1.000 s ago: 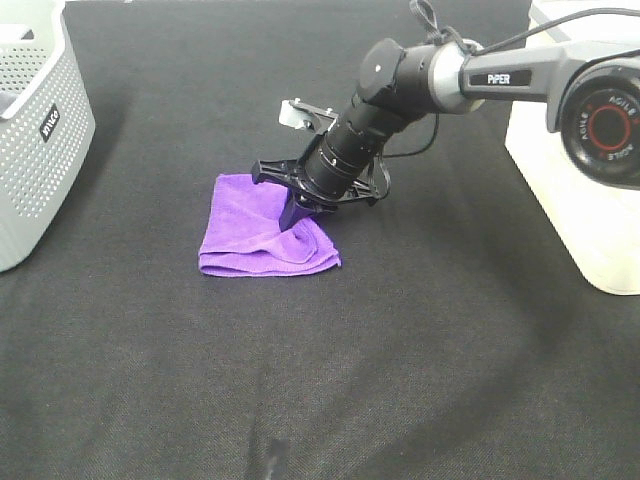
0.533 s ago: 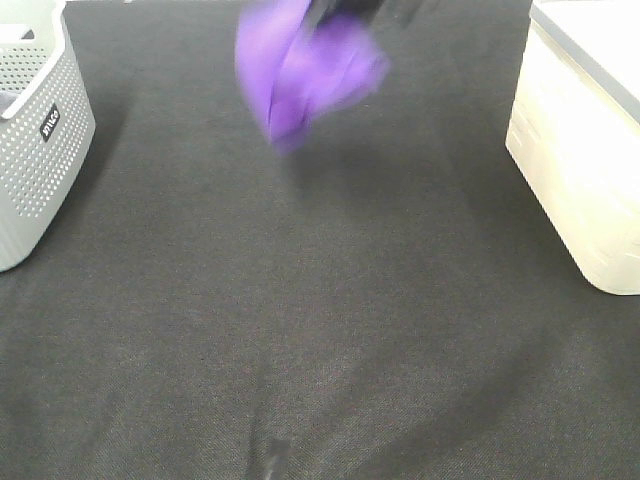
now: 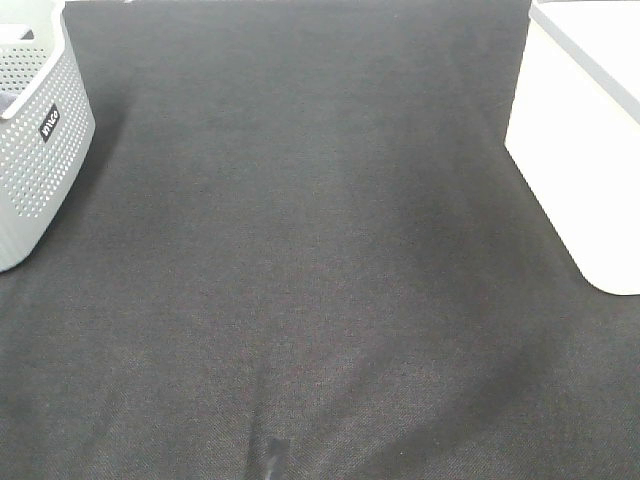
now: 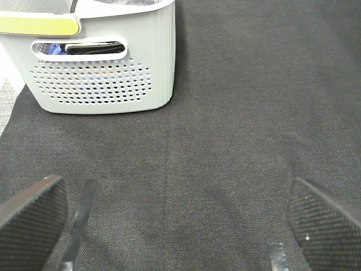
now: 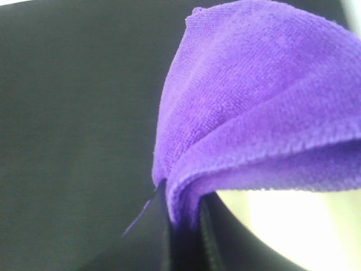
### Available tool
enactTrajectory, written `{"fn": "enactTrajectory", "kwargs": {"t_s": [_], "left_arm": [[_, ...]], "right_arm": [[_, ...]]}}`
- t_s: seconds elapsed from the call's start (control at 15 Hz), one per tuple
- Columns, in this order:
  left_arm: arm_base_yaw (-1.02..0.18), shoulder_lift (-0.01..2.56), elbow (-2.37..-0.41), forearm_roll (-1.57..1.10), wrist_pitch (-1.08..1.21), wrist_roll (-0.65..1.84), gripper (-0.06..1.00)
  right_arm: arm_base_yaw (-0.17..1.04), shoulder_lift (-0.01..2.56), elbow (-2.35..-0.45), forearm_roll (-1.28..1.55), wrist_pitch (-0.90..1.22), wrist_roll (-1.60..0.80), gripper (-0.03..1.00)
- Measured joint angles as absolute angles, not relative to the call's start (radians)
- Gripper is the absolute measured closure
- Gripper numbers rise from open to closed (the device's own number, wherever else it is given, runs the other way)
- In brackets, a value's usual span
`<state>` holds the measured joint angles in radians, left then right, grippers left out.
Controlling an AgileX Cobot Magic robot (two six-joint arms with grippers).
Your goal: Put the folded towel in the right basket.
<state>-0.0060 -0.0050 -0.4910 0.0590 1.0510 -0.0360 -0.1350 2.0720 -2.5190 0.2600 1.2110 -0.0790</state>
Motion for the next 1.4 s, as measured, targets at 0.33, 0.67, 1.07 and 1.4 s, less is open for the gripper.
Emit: {"fn": "enactTrajectory", "kwargs": {"t_s": [0.33, 0.67, 1.07, 1.4], "left_arm": [[-0.006, -0.005, -0.491, 0.059, 1.051, -0.036, -0.04], [-0.006, -0.005, -0.491, 0.059, 1.051, -0.036, -0.04], [-0.006, -0.005, -0.491, 0.059, 1.051, -0.036, -0.04], [-0.006, -0.005, -0.491, 0.059, 1.051, -0.036, -0.04]], "right_arm": [[-0.235, 2.095, -2.367, 0.079, 1.221, -0.078, 0.61], [-0.235, 2.128, -2.330, 0.168, 1.221, -0.080, 0.02], [0.010, 2.051, -2.327, 0.136, 1.220, -0.026, 0.01], [0.100, 1.816, -2.027, 0.041, 1.218, 0.000, 0.01]]}}
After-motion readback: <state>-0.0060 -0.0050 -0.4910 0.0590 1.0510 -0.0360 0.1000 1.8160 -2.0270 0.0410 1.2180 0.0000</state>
